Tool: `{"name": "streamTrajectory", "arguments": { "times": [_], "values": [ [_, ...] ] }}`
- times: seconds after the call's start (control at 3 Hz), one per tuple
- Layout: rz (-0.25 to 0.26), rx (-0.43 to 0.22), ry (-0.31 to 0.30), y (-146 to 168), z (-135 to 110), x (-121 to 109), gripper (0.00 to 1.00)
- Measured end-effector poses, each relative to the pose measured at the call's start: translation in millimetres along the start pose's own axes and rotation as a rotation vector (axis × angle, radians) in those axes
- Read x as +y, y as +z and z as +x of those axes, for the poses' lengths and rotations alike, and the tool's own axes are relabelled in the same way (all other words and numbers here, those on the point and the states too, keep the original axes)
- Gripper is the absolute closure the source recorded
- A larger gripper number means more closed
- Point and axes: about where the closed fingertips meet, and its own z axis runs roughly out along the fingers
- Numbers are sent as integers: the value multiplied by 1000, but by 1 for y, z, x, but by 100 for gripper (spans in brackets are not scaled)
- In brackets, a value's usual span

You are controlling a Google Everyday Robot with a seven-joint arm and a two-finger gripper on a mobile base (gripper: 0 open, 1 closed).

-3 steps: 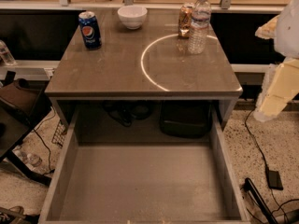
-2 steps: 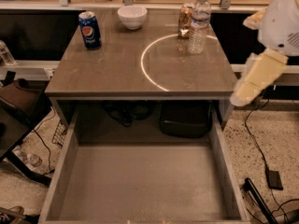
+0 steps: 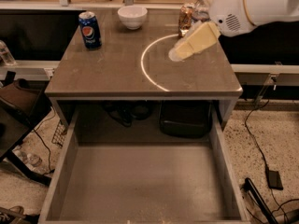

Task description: Place pepsi can into top drawer

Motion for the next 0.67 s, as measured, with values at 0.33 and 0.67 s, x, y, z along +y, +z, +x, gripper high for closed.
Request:
{"name": "streamTrajectory", "arguments": {
  "times": [0.33,0.67],
  "values": [
    [4,-170,83,43,-27,3,0],
    [76,-234,95,45,-47,-14,0]
  ]
}}
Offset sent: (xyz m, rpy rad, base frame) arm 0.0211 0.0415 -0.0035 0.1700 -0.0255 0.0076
